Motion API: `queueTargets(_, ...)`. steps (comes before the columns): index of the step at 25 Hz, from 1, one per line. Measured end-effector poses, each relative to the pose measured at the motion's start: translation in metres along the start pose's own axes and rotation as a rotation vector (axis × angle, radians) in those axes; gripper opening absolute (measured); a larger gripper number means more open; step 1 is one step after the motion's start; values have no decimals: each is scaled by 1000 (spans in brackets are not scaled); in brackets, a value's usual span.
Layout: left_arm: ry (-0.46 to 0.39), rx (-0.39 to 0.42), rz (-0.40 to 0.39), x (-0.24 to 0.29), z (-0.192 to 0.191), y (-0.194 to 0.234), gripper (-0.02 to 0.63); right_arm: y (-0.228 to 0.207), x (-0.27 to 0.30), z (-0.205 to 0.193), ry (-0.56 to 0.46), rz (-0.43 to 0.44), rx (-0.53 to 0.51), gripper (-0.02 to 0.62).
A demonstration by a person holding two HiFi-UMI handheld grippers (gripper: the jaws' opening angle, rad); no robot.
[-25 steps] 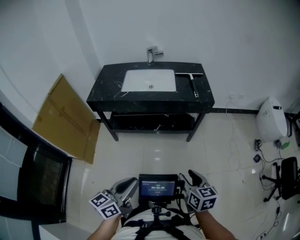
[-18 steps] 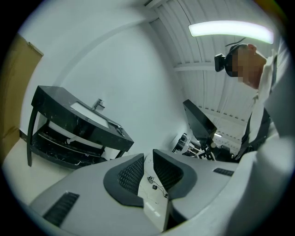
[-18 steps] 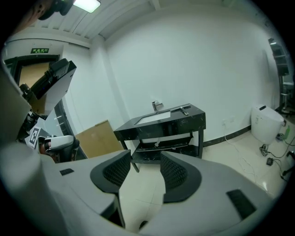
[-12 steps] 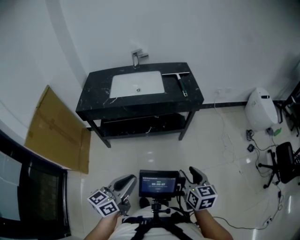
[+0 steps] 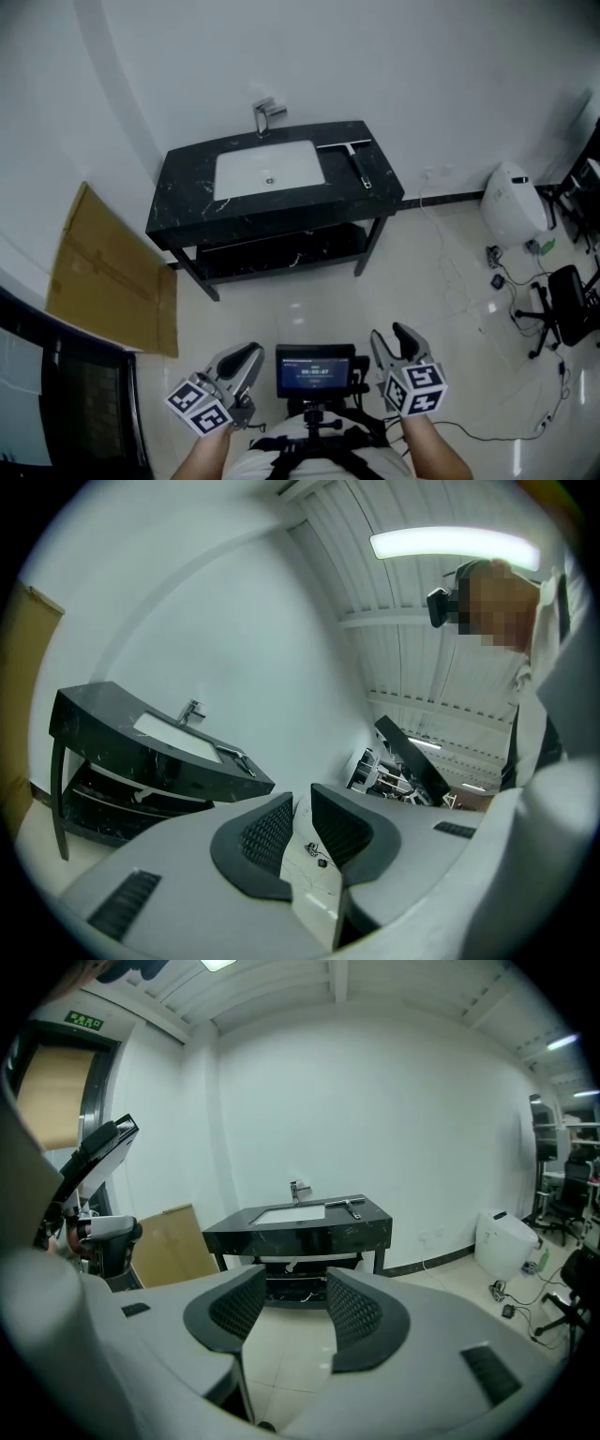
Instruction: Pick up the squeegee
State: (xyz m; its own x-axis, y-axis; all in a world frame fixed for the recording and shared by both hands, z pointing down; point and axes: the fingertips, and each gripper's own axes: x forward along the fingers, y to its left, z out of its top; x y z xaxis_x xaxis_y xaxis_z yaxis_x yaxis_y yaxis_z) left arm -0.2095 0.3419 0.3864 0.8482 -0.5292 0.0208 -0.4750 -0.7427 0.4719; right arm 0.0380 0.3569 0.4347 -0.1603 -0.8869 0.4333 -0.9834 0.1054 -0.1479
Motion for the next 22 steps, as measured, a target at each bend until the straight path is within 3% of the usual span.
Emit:
queueTargets(10,-17,3,13,-7,23,20,57,8,8,19,-16,-11,-22,199)
queueTargets(22,-33,14,85,72,39,45,57,-45,71,66,-24,55,-43,199)
